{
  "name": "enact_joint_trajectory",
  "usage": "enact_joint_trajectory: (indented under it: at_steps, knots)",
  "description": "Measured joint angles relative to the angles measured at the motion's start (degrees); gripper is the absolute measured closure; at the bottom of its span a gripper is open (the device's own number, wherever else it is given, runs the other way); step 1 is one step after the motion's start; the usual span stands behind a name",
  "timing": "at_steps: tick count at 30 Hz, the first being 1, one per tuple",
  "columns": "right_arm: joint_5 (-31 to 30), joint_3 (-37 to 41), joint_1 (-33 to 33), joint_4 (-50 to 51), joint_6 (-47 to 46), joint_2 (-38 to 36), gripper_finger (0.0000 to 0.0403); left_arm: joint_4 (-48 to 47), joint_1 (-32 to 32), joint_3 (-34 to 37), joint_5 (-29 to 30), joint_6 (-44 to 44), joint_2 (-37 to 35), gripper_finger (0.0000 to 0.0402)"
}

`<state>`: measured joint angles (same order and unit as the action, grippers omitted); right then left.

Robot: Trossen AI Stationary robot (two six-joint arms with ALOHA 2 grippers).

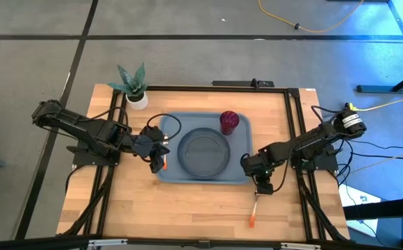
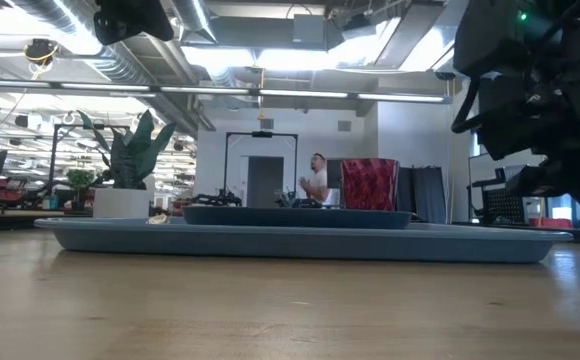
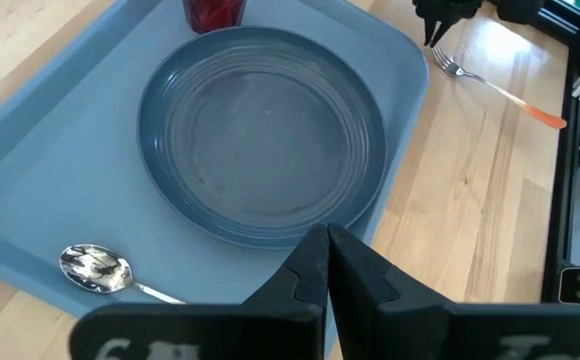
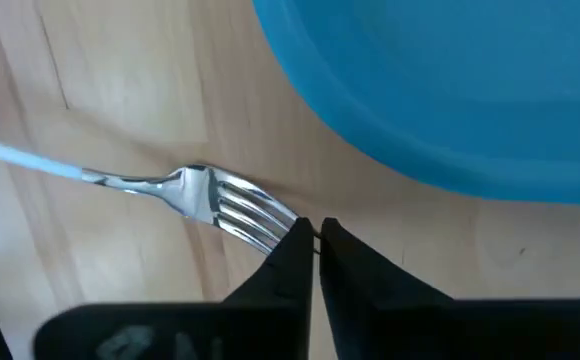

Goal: Pick and place plate/cup/fork/spoon on tray
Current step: Put the orange fork on the blue tray

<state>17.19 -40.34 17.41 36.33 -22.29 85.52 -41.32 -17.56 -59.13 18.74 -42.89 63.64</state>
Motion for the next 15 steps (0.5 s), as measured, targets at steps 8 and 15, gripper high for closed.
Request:
enact_joint_trajectory:
  at_steps: [8,15]
  knots:
    - [-0.8,-2.6,0.0,-0.6,-1.5,0.0,0.0362,0.0,0.0,0.0,0.0,0.0,0.0,0.0401]
    - [-1.1,-5.9,0.0,2.3,-3.3,0.0,0.036,0.0,0.0,0.0,0.0,0.0,0.0,0.0401]
